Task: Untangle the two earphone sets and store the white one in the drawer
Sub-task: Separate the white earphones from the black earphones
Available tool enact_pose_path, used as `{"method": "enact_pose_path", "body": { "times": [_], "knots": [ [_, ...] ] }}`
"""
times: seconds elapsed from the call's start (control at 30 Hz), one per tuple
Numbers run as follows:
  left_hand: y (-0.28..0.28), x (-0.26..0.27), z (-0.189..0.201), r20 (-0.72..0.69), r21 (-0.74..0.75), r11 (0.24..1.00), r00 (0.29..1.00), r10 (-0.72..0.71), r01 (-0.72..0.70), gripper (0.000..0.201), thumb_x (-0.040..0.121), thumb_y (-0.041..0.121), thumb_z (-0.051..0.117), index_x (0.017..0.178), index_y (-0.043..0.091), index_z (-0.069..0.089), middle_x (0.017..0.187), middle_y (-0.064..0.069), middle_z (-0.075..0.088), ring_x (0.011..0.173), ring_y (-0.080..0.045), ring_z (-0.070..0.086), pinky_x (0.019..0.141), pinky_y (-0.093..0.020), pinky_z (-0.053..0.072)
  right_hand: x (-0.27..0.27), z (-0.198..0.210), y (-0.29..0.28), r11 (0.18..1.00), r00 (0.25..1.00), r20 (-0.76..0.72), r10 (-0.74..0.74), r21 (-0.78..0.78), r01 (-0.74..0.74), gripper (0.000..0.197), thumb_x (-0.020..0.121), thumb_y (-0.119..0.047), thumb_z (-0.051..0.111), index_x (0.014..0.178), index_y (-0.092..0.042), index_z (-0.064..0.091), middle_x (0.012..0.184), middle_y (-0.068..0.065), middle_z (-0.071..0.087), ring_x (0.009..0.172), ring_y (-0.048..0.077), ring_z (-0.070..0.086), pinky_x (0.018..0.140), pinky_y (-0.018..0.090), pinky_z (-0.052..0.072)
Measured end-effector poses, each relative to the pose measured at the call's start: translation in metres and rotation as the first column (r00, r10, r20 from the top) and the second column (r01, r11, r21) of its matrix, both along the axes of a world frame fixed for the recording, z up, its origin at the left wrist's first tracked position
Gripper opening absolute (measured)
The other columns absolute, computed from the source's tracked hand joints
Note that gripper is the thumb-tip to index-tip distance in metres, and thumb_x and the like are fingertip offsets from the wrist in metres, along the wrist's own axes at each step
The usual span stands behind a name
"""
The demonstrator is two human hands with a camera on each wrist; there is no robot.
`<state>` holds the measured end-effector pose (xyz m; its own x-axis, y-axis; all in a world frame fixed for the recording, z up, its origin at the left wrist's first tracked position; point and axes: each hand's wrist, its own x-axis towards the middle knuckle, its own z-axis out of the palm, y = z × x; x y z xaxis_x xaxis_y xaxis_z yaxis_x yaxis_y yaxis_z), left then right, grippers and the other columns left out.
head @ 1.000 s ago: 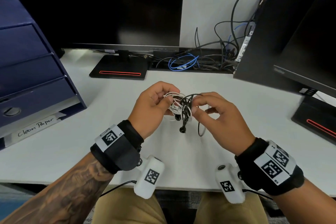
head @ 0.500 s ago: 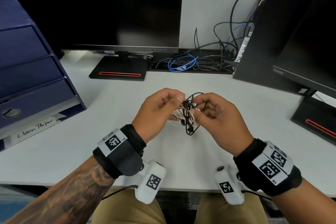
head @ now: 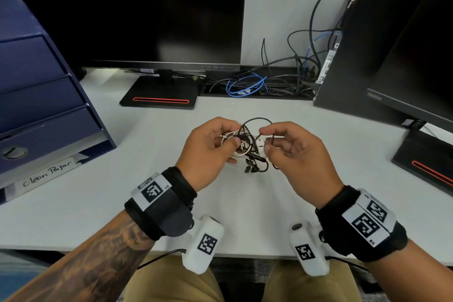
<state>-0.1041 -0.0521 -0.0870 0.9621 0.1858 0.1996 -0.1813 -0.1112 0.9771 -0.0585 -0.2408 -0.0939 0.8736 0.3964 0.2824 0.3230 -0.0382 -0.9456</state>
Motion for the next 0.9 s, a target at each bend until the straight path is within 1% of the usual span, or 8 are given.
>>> {"method": "enact_pose_path", "body": {
  "times": [0.1,0.2,0.3,0.4,0.57,0.67,0.73,0.9],
  "knots": [
    [0.0001,0.0004,0.0001,0.011,-0.012,1.0,1.0,0.023,-0.022,0.021,0.092,-0.006,0.06,0.098,0.014,0.066,0.094,0.001,0.071,0.071,-0.009,0.066,0.058,-0.028,0.057,-0.0017,0.0016,-0.0003,0.997,0.995,0.071,-0.066,-0.044,0.069,0.016,0.095,-0.008,0.068,0.1,-0.022,0.073,0.097,-0.005,0.072,0.085,0.011,0.068,0.073,0.021,0.048],
    [-0.001,-0.0008,0.0008,0.016,-0.003,1.0,1.0,0.021,-0.021,0.018,0.093,-0.005,0.06,0.1,0.011,0.066,0.095,0.001,0.071,0.073,-0.01,0.067,0.059,-0.03,0.059,-0.0044,0.0058,-0.0003,0.986,0.981,0.159,-0.109,-0.108,0.127,0.006,0.092,-0.025,0.072,0.096,-0.026,0.076,0.091,-0.001,0.068,0.081,0.008,0.062,0.07,0.018,0.045],
    [-0.0025,-0.0032,0.002,0.027,0.012,1.0,1.0,0.008,-0.008,0.018,0.093,-0.004,0.061,0.1,0.01,0.066,0.095,0.002,0.072,0.072,-0.01,0.067,0.06,-0.03,0.06,-0.0063,0.0037,0.0007,0.986,0.987,0.138,-0.078,-0.134,0.097,0.014,0.086,-0.032,0.077,0.099,-0.031,0.073,0.092,-0.003,0.067,0.083,0.008,0.063,0.069,0.021,0.047],
    [-0.0027,-0.0034,0.0023,0.044,0.027,1.0,0.999,0.009,-0.01,0.02,0.092,-0.004,0.061,0.098,0.015,0.066,0.093,0.005,0.072,0.072,-0.01,0.066,0.059,-0.027,0.058,-0.0047,-0.0001,0.0011,0.985,0.991,0.125,-0.056,-0.154,0.075,0.013,0.092,-0.023,0.073,0.102,-0.031,0.072,0.094,-0.012,0.071,0.088,0.009,0.067,0.074,0.025,0.052],
    [-0.0005,-0.0015,0.0012,0.033,-0.003,1.0,0.999,-0.003,0.003,0.023,0.093,-0.005,0.059,0.097,0.017,0.065,0.09,0.009,0.073,0.075,-0.013,0.068,0.062,-0.028,0.058,-0.0029,-0.0013,-0.0004,0.991,0.991,0.131,-0.002,-0.134,0.02,0.029,0.096,-0.003,0.064,0.11,-0.027,0.072,0.102,-0.008,0.073,0.094,0.012,0.068,0.081,0.024,0.052],
    [-0.0007,-0.002,0.0005,0.021,-0.012,1.0,1.0,-0.015,0.015,0.022,0.094,-0.004,0.059,0.098,0.017,0.064,0.09,0.007,0.074,0.078,-0.016,0.069,0.064,-0.03,0.058,-0.0042,-0.002,0.0006,0.986,0.992,0.125,0.023,-0.169,-0.002,0.03,0.091,-0.007,0.072,0.113,-0.027,0.07,0.102,-0.011,0.072,0.098,0.013,0.069,0.08,0.025,0.054],
    [-0.0008,-0.0019,-0.0001,0.017,-0.014,1.0,1.0,-0.012,0.012,0.023,0.094,-0.004,0.058,0.097,0.017,0.064,0.09,0.007,0.074,0.078,-0.017,0.069,0.065,-0.032,0.059,-0.0037,-0.0019,0.0011,0.985,0.992,0.126,-0.013,-0.167,0.034,0.025,0.09,-0.01,0.074,0.108,-0.027,0.072,0.097,-0.011,0.073,0.092,0.011,0.07,0.077,0.024,0.054],
    [-0.0005,-0.001,-0.0019,-0.012,-0.018,1.0,1.0,0.023,-0.023,0.019,0.093,-0.003,0.061,0.095,0.015,0.066,0.089,0.004,0.071,0.074,-0.012,0.067,0.065,-0.042,0.062,0.0013,0.0024,-0.0035,0.973,0.977,0.189,-0.097,-0.188,0.133,0.014,0.093,-0.01,0.069,0.094,-0.023,0.073,0.087,-0.013,0.072,0.08,0.009,0.066,0.068,0.02,0.051]
  ]
}}
